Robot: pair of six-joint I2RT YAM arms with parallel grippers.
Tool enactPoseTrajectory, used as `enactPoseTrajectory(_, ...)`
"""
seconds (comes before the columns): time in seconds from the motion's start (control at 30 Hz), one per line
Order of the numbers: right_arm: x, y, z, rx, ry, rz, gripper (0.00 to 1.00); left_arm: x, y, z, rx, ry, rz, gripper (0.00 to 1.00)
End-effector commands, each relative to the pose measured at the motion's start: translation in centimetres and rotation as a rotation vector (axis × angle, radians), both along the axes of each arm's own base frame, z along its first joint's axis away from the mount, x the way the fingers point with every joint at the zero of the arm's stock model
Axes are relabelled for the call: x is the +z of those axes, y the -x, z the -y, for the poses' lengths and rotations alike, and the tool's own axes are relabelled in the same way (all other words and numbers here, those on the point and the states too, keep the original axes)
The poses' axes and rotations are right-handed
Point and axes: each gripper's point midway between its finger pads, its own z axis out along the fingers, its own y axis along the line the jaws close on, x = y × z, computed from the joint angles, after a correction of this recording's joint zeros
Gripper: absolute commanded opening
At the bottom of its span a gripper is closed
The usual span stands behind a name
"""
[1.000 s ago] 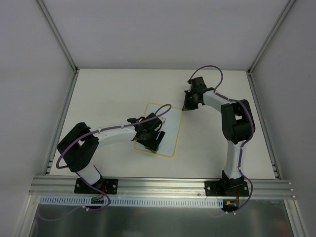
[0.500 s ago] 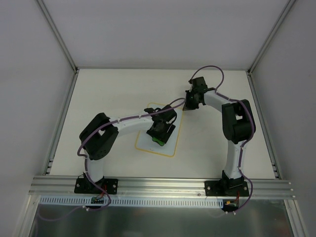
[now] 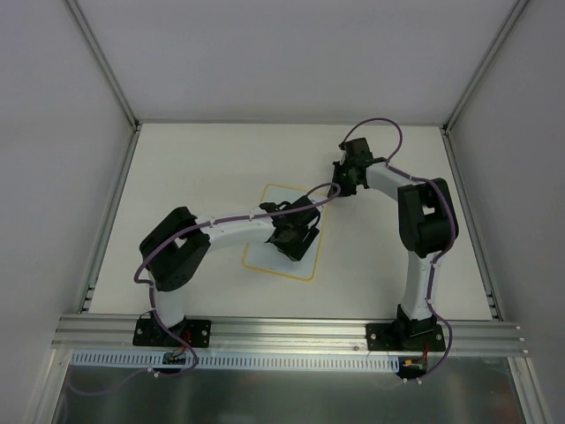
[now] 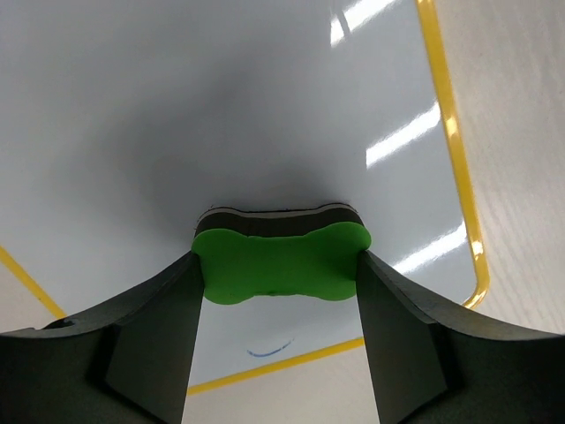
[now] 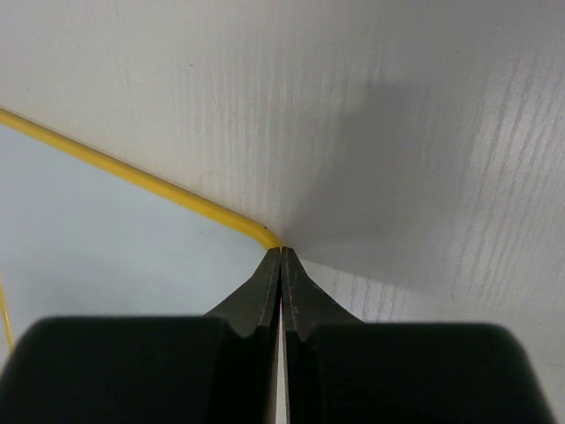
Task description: Erase the whiteboard
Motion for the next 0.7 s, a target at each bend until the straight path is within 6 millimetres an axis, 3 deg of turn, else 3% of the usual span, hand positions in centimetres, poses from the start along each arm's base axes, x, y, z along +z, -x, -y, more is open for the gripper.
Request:
enactPoseTrajectory(0.0, -0.7, 1.3, 1.5, -0.022, 0.042, -0.043, 0.0, -2.9, 3.4, -5.6, 0.05, -0.175, -0.077, 0.14)
enactPoseTrajectory(0.17, -0.8, 1.3, 1.5, -0.024, 0.037, -0.047, 0.0, -2.7, 5.1, -8.1, 0.099, -0.171, -0.077, 0.14)
enactPoseTrajectory(0.67, -1.0, 1.2, 1.5, -0.027, 0.029, -0.05, 0.0, -3.1, 7.0, -13.6, 0.304, -0.14, -0.136, 0.13)
